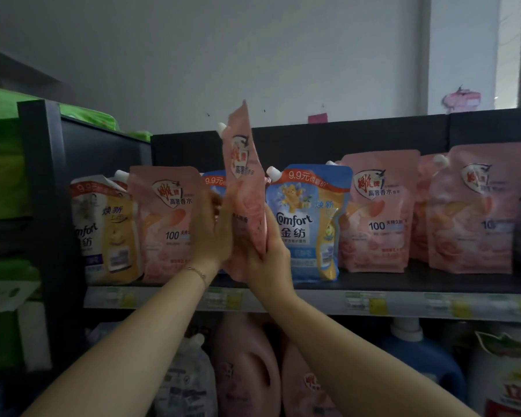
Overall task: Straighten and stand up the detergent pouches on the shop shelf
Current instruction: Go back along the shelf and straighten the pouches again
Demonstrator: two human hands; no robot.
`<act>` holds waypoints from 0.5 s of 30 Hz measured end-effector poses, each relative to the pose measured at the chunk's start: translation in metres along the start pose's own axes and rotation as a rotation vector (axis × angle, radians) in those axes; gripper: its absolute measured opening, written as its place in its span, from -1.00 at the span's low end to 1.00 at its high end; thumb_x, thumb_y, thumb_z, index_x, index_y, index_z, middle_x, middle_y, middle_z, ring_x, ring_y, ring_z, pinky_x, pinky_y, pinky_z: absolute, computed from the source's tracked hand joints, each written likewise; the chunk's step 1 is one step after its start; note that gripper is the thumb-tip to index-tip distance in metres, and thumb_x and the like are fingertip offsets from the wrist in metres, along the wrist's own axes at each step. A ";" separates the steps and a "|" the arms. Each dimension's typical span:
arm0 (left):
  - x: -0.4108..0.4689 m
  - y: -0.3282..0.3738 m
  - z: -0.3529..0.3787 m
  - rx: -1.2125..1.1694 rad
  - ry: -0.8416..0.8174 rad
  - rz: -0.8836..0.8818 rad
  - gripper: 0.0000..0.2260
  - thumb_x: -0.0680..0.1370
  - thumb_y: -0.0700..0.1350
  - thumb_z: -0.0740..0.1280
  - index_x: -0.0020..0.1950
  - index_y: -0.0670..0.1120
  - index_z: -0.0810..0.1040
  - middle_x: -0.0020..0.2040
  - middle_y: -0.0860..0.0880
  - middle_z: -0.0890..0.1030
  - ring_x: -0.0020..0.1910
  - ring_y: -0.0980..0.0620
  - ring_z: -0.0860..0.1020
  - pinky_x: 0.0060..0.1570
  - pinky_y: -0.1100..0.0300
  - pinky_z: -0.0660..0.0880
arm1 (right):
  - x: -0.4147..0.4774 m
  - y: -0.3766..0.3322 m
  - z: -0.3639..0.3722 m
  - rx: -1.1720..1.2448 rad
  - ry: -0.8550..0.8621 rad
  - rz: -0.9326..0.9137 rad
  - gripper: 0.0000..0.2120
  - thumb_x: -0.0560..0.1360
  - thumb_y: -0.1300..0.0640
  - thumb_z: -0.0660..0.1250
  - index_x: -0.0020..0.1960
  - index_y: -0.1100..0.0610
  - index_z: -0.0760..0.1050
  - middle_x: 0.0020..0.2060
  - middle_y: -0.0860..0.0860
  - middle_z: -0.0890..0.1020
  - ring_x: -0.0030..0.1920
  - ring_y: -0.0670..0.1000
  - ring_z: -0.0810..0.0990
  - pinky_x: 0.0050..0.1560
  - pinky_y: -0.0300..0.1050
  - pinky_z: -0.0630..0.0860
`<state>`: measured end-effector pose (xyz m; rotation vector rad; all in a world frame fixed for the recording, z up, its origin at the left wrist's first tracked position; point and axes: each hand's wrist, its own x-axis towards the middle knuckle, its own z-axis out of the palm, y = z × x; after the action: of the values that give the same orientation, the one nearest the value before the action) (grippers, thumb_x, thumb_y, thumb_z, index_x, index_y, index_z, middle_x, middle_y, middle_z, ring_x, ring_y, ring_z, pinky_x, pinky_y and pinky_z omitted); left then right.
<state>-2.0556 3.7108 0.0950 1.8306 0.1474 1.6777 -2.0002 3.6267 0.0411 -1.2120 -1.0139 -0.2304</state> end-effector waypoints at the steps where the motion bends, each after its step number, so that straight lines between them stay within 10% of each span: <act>1: 0.000 -0.010 -0.002 -0.045 0.013 -0.107 -0.69 0.55 0.24 0.17 -0.07 0.01 0.40 -0.07 -0.09 0.52 -0.09 -0.03 0.53 0.04 -0.07 0.51 | 0.000 -0.003 -0.002 0.011 -0.012 -0.019 -0.36 0.54 0.17 0.35 0.53 -0.10 0.18 0.31 -0.03 0.52 0.28 -0.08 0.51 0.26 0.02 0.52; 7: -0.004 -0.020 0.003 -0.608 -0.087 -0.658 -0.59 0.53 0.34 0.17 0.16 0.10 0.56 0.02 0.01 0.68 0.06 0.00 0.62 0.11 -0.04 0.51 | 0.006 -0.014 -0.021 0.009 -0.061 -0.093 -0.38 0.52 0.03 0.33 0.53 -0.03 0.20 0.35 -0.09 0.48 0.35 -0.11 0.44 0.31 0.02 0.48; 12: -0.001 0.002 0.034 -0.651 -0.110 -0.691 -0.63 0.55 0.24 0.21 0.11 0.02 0.61 0.02 -0.08 0.69 0.02 -0.08 0.64 0.06 -0.09 0.56 | 0.018 -0.012 -0.062 0.001 -0.078 -0.113 -0.48 0.55 0.26 0.33 0.45 0.00 0.28 0.14 -0.35 0.53 0.20 -0.27 0.50 0.17 -0.23 0.51; 15: -0.003 0.011 0.063 -0.684 -0.036 -0.681 -0.55 0.41 0.31 0.32 0.10 0.02 0.66 0.02 -0.10 0.69 0.05 -0.15 0.65 0.13 -0.20 0.54 | 0.027 -0.011 -0.094 -0.032 -0.083 -0.119 -0.49 0.55 0.16 0.35 0.43 -0.03 0.26 0.22 -0.17 0.52 0.27 -0.14 0.50 0.23 -0.04 0.53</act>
<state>-2.0012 3.6764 0.0993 1.1133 0.1370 1.0303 -1.9427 3.5513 0.0694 -1.1998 -1.1600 -0.2918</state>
